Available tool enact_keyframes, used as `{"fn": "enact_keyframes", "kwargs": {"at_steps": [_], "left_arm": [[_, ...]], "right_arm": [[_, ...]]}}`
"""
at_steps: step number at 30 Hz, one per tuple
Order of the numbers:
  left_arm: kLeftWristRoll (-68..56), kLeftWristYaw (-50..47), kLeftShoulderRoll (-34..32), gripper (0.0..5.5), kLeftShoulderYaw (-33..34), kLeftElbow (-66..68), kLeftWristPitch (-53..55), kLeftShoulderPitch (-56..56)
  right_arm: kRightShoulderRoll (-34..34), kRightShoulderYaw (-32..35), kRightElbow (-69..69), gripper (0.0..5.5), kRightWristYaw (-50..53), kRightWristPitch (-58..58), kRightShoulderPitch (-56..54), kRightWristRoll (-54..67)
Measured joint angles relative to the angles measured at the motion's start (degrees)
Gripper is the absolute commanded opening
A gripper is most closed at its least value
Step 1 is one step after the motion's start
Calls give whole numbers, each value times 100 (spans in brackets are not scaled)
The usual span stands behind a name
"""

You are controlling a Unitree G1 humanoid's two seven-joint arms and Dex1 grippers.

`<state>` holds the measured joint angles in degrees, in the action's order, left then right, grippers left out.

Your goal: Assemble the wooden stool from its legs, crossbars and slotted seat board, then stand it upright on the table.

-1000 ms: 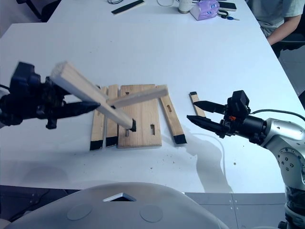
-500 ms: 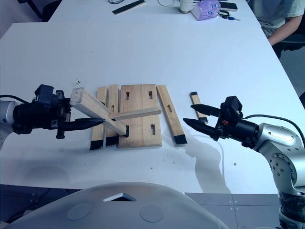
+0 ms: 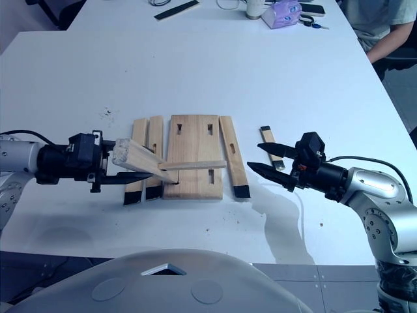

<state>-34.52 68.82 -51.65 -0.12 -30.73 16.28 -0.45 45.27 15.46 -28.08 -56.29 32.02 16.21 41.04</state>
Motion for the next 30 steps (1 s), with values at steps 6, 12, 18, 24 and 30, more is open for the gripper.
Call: {"fn": "enact_keyframes", "kwargs": {"at_steps": [6, 12, 18, 24, 30], "left_arm": [[39, -16, 8, 205, -372, 473, 37, -511], [737, -407, -51, 291, -715, 936, 510, -637], [647, -598, -118, 309, -255, 380, 709, -307], [740, -1103, -453, 309, 696, -10, 1378, 610], [523, -2591, 139, 309, 664, -657, 3204, 1214]], "right_arm": [[-2, -156, 0, 298, 29, -4, -102, -50], [-34, -186, 0, 298, 84, -14, -131, -57], [-91, -194, -11, 298, 139, -60, -104, -75], [-223, -62, -122, 298, 262, -148, 330, -101], [-418, 61, -371, 298, 489, -270, 817, -174]]}}
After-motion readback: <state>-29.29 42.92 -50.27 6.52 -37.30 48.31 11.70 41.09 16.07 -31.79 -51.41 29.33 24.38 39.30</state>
